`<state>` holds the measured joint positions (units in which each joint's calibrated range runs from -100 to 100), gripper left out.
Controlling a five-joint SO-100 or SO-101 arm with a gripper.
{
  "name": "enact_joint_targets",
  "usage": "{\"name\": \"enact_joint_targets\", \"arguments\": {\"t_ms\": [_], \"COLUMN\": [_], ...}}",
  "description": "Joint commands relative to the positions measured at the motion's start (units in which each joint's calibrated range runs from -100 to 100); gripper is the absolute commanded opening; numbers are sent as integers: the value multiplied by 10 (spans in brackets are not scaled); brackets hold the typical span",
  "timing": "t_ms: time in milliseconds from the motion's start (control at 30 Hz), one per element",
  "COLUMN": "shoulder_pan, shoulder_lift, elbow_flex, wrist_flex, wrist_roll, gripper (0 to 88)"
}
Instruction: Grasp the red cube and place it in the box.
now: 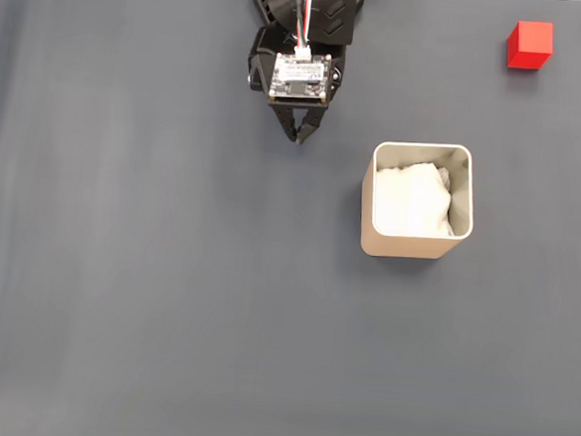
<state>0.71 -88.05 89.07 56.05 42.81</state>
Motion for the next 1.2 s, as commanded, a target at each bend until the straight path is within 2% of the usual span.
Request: {"name": "enact_joint_targets", "arguments": {"t_ms": [0,433,700,933,1167], "shoulder_pan": [-2,-28,-71,-149,-257], "shoulder_lift": [37,191,254,285,315], "elbow_flex": [-70,-280,-394,-462,-519], "wrist_flex": [-15,-5,28,69,117], "wrist_roll": [-8,-27,-2,33,40], "gripper": [3,3,3,3,3]}}
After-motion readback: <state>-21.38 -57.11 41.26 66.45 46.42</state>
